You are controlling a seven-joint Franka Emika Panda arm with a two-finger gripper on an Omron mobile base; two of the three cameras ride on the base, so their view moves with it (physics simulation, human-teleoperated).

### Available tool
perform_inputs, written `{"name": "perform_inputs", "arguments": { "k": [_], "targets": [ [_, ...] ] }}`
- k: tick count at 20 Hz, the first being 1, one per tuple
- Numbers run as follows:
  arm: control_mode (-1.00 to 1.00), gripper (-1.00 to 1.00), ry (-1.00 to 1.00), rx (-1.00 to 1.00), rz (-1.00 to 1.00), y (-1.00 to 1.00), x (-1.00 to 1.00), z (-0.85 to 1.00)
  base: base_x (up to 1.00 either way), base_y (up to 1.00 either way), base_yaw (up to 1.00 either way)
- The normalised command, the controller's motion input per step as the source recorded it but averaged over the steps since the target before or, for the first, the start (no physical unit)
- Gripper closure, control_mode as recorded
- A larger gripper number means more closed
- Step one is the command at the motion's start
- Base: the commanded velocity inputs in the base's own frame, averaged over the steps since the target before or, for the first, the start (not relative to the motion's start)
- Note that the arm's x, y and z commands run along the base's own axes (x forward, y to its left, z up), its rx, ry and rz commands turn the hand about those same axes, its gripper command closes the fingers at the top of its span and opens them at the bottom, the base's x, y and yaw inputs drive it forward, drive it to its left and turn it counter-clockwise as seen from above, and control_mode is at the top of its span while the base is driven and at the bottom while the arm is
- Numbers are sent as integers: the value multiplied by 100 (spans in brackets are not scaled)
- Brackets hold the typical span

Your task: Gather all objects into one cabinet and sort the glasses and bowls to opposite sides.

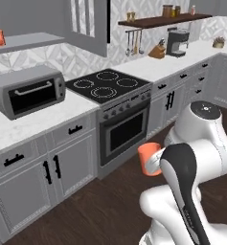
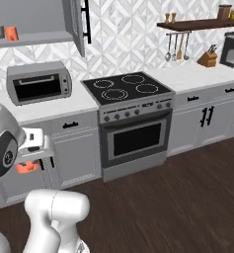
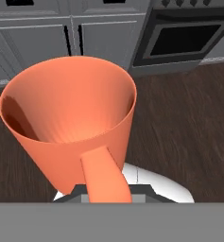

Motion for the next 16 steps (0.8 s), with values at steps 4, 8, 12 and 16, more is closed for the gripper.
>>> {"name": "perform_inputs", "arguments": {
  "k": [4,8,12,16],
  "targets": [
    [100,100,0,0,0,0,0,0,-2,44,0],
    [100,100,0,0,0,0,0,0,10,31,0],
    [100,100,0,0,0,0,0,0,36,54,0],
    [100,100,0,0,0,0,0,0,36,72,0]
  ]
}}
